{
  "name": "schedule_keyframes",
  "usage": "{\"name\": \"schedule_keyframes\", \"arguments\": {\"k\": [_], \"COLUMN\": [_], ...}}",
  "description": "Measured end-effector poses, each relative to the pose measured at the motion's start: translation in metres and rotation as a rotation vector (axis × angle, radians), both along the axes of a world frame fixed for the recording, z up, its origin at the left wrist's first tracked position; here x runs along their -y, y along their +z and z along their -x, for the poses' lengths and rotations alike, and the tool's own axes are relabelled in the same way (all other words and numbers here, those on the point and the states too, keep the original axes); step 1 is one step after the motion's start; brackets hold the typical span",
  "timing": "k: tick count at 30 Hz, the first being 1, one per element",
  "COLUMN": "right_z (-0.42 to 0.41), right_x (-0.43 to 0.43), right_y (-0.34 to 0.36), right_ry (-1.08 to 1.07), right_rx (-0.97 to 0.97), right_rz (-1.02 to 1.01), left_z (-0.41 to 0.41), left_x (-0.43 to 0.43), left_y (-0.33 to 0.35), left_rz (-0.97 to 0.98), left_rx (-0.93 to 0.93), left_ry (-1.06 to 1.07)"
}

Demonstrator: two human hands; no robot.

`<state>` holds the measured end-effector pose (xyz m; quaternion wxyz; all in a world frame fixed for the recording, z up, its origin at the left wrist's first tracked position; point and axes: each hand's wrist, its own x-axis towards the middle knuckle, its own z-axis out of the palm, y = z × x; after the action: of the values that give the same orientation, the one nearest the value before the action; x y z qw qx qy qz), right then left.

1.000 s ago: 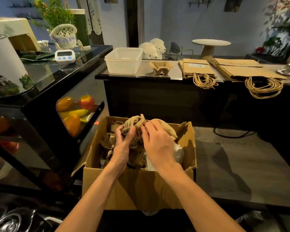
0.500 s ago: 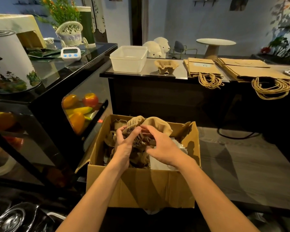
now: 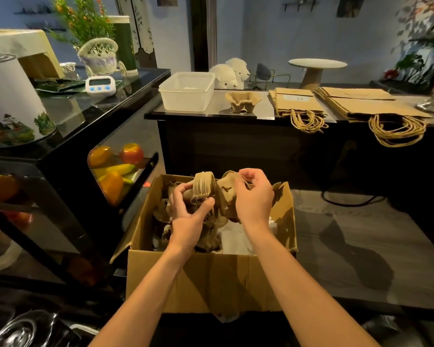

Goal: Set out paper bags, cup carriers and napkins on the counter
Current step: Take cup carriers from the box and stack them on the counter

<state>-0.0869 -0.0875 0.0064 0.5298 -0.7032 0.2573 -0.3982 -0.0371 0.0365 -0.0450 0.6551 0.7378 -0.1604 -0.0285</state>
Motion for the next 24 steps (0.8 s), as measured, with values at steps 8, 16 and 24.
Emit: {"name": "schedule_keyframes", "arguments": {"k": [8, 16, 24], "right_z": [-0.01, -0.003, -0.011], "right_x": [-0.035, -0.03, -0.013], "right_y": [0.007, 0.012, -0.012], "right_ry": [0.334, 0.765, 0.532], "right_rx": [0.033, -0.019, -0.181], "right_rz": [-0.38, -0.689, -0.152], "left_z": [-0.001, -0.004, -0.022], "left_x": [-0.008, -0.017, -0.048], "left_y": [0.001, 0.004, 0.007], "left_rz": [0.068, 0.035, 0.038], "left_rx": [0.023, 0.002, -0.103], "left_ry": [0.052, -0.052, 0.047]}}
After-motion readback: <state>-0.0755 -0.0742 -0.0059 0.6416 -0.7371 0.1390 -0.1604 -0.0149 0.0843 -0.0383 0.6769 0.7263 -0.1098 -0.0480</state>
